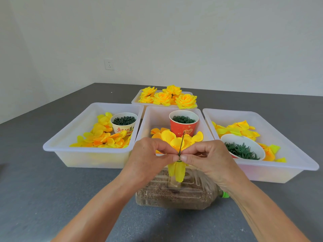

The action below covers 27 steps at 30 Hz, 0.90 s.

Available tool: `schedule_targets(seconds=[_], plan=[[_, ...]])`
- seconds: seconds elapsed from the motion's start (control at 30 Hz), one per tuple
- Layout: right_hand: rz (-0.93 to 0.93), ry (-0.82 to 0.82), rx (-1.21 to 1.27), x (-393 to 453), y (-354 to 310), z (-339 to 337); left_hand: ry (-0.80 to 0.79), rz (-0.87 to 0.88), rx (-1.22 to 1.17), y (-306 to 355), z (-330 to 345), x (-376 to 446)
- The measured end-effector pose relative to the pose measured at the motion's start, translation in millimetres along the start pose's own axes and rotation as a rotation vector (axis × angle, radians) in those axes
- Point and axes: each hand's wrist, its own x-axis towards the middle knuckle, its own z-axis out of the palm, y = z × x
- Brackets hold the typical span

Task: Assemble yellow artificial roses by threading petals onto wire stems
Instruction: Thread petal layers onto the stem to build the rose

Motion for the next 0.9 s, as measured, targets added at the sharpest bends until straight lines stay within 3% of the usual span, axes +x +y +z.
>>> schedule_targets(seconds=[0.6, 0.83, 0.9], plan=[[-0.035, 0.003, -0.071, -2, 1, 3, -0.031, 0.065, 0.09, -2, -2, 2], [0.114, -0.13, 0.144, 5, 1, -9, -0.079, 0.059, -0.046, -4, 0, 8], [0.147, -0.086, 0.142, 16, 5, -17, -0.104, 0.058, -0.066, -4, 0, 12]])
